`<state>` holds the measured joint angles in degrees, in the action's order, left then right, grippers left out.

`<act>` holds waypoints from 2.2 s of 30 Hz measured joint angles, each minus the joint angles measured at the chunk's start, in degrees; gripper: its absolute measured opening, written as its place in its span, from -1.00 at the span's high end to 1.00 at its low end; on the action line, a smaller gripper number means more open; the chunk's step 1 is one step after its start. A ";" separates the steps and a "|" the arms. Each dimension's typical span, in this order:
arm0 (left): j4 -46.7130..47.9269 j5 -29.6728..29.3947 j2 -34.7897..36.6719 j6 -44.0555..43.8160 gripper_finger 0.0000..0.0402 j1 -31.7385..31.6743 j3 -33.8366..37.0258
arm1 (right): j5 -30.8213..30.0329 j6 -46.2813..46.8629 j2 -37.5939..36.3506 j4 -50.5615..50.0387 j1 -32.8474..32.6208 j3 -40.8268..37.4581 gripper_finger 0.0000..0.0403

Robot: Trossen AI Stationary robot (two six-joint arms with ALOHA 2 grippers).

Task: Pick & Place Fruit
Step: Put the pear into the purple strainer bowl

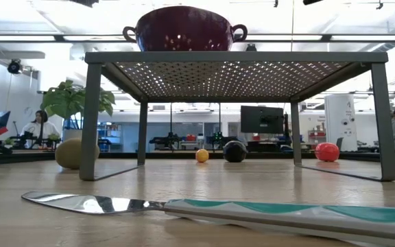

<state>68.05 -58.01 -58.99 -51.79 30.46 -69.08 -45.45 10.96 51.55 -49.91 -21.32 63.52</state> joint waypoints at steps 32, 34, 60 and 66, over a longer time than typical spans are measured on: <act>-17.90 34.89 -5.40 19.14 0.14 -49.33 -6.57 | 36.76 -1.51 1.11 -0.45 49.05 0.11 0.46; -17.92 37.50 -9.67 19.20 0.04 -52.26 -9.06 | 36.78 -2.38 1.18 -0.44 49.69 0.06 0.48; -15.50 61.51 -52.31 13.51 -0.28 -58.86 -37.40 | 37.74 -10.94 3.10 -2.43 57.48 -3.22 0.56; -14.82 59.34 -53.91 9.64 -0.28 -58.73 -36.61 | 41.02 -12.66 3.55 -1.71 61.34 -5.38 0.63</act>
<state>53.23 1.33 -112.90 -42.15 -28.27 -105.69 -4.43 -1.69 55.10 -51.62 40.02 58.14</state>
